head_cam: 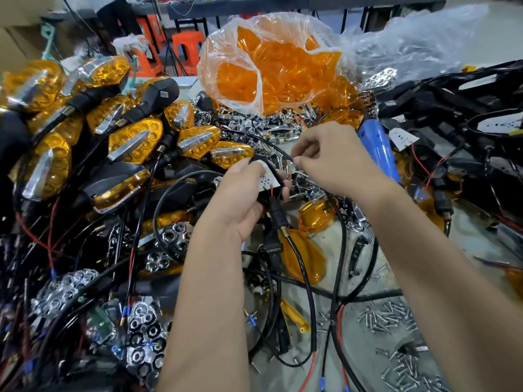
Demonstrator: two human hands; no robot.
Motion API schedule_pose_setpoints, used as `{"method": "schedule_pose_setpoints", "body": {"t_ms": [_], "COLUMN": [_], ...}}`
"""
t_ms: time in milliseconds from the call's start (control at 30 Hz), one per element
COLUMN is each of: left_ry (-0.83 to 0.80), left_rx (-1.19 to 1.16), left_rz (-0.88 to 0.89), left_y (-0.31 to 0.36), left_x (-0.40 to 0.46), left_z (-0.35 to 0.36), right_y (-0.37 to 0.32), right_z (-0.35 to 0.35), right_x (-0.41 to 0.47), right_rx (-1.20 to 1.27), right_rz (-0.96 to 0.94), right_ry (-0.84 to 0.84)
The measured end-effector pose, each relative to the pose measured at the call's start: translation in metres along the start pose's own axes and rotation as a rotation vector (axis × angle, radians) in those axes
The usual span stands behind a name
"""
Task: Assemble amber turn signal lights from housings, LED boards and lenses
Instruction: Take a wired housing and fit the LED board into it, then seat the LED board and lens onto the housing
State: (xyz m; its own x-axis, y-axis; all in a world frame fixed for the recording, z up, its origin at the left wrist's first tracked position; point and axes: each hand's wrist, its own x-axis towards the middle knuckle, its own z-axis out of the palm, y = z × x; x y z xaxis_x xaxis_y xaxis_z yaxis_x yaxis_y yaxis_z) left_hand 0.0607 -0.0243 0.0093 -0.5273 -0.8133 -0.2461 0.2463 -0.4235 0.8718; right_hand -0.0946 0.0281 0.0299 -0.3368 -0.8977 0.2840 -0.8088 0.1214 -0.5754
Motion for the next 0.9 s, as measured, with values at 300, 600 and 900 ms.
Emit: {"method": "schedule_pose_setpoints", "body": {"t_ms": [300, 600, 900], "left_ry": [-0.015, -0.017, -0.004], "left_rx": [0.035, 0.026, 0.023], "left_rz": [0.039, 0.002, 0.012], "left_y": [-0.001, -0.003, -0.005], "left_x": [0.005, 0.004, 0.006], "left_z": [-0.003, -0.002, -0.001], "right_y": [-0.025, 0.004, 0.035], "right_z": [0.058, 0.050, 0.009], "right_x": [0.093, 0.093, 0.060], "right_rx": [-0.265, -0.311, -0.308], "right_rz": [-0.285, -0.146, -0.135], "right_ry": [-0.424, -0.377, -0.117]}}
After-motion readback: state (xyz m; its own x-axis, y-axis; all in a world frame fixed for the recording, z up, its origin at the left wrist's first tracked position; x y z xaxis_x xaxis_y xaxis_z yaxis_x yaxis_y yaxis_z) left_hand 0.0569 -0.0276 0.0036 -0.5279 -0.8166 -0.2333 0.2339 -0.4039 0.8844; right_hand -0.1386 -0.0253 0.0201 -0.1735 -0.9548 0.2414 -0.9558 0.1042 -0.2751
